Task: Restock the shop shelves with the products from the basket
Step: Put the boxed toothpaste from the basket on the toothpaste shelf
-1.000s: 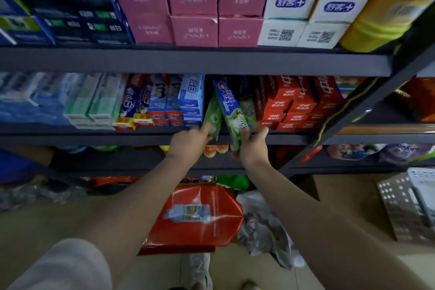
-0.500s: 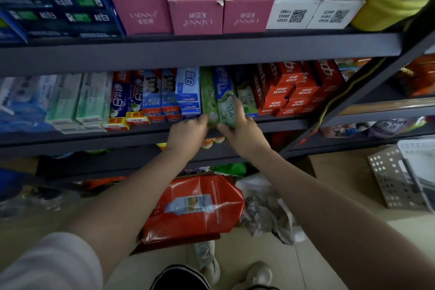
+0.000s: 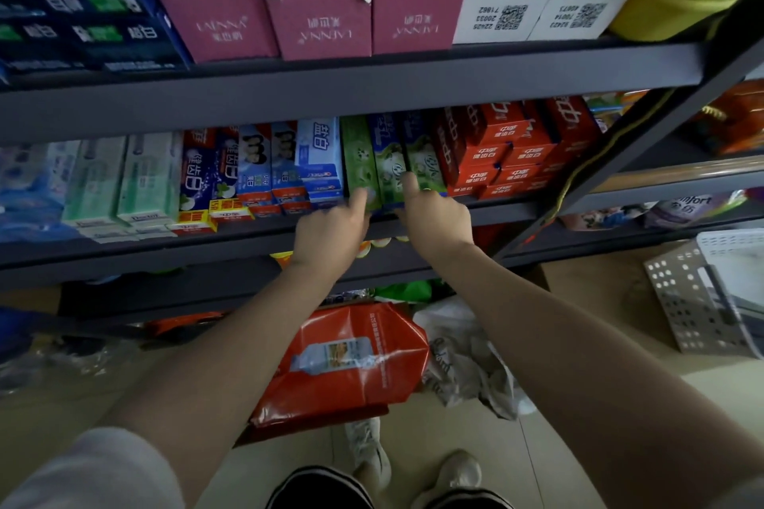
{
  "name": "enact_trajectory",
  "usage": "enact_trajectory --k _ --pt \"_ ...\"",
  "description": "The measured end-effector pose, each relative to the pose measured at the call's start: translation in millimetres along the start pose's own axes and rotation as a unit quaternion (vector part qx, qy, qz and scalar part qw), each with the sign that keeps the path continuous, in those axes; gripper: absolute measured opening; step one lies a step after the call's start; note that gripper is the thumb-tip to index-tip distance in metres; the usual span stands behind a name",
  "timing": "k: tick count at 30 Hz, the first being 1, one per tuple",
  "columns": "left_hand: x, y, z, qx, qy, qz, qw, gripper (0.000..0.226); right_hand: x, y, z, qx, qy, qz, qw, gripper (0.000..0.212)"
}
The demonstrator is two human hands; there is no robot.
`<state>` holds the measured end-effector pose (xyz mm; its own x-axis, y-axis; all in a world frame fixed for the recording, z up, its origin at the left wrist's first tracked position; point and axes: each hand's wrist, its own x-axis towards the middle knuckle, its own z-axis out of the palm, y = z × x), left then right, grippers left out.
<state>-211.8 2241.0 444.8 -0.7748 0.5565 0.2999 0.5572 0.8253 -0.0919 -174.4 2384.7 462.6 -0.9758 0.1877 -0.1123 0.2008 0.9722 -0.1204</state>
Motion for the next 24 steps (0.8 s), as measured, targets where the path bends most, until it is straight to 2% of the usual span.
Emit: enact_trajectory --k 2,4,7,9,14,18,21,24 --pt "-7 8 -10 -0.058 0.004 0.038 0.998 0.02 -14 12 -1 0.036 0.014 -0.013 0.999 0.03" --pt "-15 22 -18 -0.119 -0.007 0.091 0.989 0.024 -36 31 -5 0.08 0.001 -0.03 0.996 0.028" --pt "-17 55 -30 -0.155 -0.069 0.149 0.974 0.013 -73 71 -11 0.103 -0.01 -0.04 0.994 0.025" --pt "-10 86 -36 -0.154 -0.106 0.188 0.964 0.013 -98 104 -13 0.105 -0.013 -0.022 0.994 0.023" --pt "12 202 -32 -0.203 -0.242 0.236 0.919 0.022 -157 217 -12 0.157 0.011 0.13 0.979 0.014" --pt "31 318 -24 -0.276 -0.27 0.274 0.881 0.02 -204 334 -12 0.173 0.008 0.231 0.957 0.01" --pt "41 412 -15 -0.306 -0.282 0.257 0.872 0.019 -231 430 -9 0.176 0.011 0.291 0.94 0.017" --pt "49 498 -1 -0.323 -0.328 0.22 0.86 0.019 -249 520 8 0.195 -0.024 0.326 0.925 0.021"
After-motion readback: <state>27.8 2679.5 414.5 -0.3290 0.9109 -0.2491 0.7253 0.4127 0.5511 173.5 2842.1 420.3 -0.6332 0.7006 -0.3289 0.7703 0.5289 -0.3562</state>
